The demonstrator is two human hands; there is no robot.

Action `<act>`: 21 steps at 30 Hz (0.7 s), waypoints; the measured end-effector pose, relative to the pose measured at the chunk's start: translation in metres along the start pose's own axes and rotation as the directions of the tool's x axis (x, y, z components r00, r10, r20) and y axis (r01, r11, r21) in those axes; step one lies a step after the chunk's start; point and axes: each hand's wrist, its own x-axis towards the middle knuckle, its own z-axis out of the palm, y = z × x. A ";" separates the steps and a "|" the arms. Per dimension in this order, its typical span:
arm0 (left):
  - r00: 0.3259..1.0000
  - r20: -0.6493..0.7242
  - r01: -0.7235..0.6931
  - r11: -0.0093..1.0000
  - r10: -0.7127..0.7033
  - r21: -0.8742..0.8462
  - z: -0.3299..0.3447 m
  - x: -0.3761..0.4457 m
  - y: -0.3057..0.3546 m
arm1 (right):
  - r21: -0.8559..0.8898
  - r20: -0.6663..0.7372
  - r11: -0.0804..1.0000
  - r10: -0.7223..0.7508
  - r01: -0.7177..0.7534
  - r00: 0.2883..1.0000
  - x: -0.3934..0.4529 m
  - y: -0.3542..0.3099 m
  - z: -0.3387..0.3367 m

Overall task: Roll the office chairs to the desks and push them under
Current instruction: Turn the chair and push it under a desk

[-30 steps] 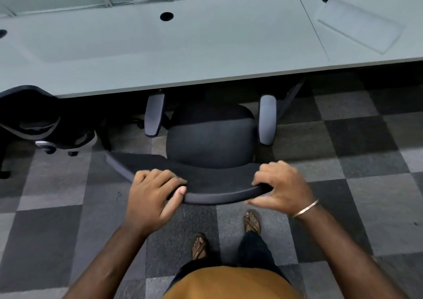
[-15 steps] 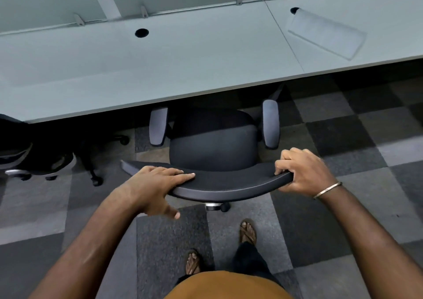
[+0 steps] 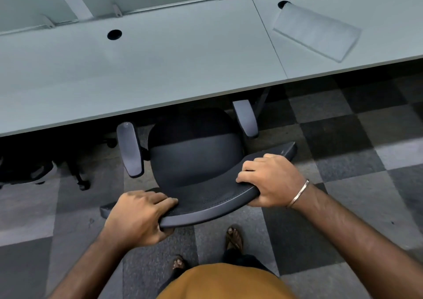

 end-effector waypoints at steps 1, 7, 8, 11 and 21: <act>0.999 -0.041 -0.012 1.000 0.012 0.017 0.001 0.005 0.001 | 0.006 -0.007 1.000 0.007 -0.007 1.000 0.000 0.008 -0.002; 0.990 -0.137 0.033 0.998 -0.027 0.044 -0.008 0.042 -0.007 | -0.019 0.002 0.999 -0.027 0.027 1.000 0.012 0.046 -0.008; 0.990 -0.134 0.040 0.998 -0.033 0.044 -0.010 0.052 -0.010 | -0.036 0.002 0.999 -0.022 0.022 1.000 0.016 0.055 -0.011; 0.994 -0.092 0.061 0.998 -0.057 0.035 -0.019 0.085 -0.016 | -0.083 0.002 0.996 -0.025 0.026 1.000 0.027 0.084 -0.021; 0.992 -0.118 0.059 0.995 -0.049 0.079 -0.029 0.219 -0.026 | -0.186 0.008 0.967 0.179 -0.174 0.984 0.061 0.189 -0.048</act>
